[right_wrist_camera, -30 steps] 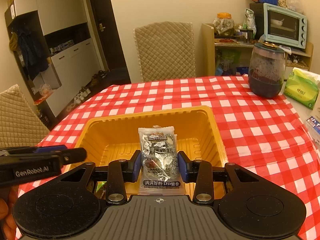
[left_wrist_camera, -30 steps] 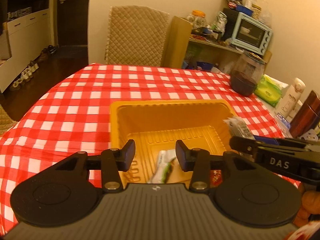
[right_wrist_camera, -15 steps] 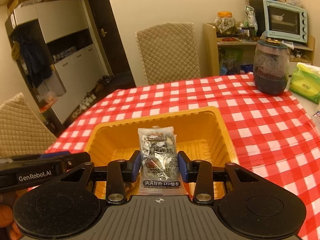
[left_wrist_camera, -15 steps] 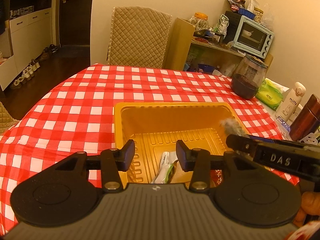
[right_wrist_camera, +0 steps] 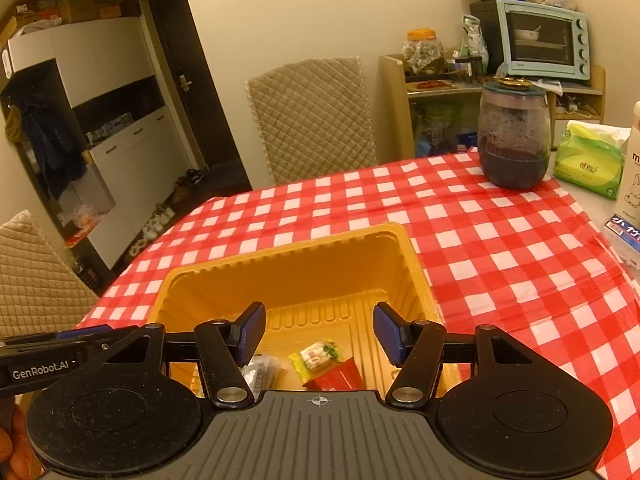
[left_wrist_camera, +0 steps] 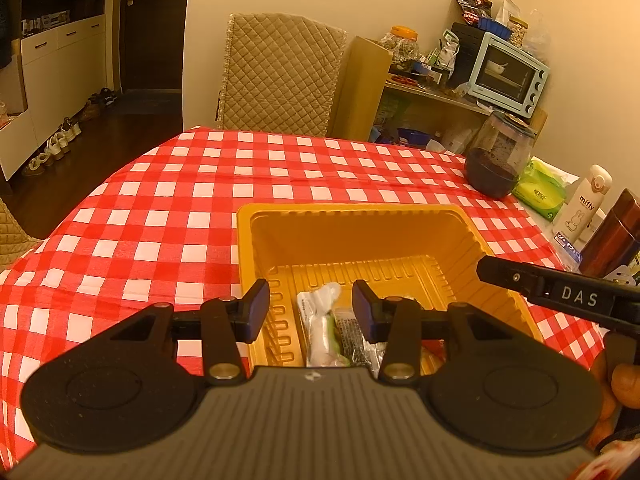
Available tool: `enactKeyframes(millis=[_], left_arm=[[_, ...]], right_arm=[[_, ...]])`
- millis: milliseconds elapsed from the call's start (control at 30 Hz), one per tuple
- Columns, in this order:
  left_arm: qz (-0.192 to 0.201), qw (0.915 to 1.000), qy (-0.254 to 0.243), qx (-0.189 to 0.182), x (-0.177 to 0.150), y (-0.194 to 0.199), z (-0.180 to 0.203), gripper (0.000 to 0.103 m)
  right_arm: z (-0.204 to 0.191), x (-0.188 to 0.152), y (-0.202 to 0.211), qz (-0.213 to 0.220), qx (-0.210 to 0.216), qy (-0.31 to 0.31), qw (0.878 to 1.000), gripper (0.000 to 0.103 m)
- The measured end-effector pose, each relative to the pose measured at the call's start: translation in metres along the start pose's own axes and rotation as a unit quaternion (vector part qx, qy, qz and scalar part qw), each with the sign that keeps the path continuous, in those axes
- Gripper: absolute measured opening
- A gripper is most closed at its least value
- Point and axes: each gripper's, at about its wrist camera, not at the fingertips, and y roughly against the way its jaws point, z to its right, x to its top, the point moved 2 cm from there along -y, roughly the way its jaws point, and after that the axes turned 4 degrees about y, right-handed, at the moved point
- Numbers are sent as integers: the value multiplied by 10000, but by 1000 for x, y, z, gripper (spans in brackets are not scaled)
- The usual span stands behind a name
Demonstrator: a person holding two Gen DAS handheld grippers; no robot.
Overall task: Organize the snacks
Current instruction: 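Open both tools to drop the yellow candy and silver packet into the tray, then withdraw both tools from the tray back toward the remaining red candies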
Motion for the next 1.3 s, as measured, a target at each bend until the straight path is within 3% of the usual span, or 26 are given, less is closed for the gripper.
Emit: enactKeyframes(millis=[733, 1300], left_arm=[[207, 9997, -6, -118, -24, 54, 5, 41], [126, 9999, -73, -68, -99, 99, 15, 41]], right_arm=[[21, -22, 63, 334, -306, 6, 9990, 60], [43, -98, 128, 103, -600, 53, 9981, 60]])
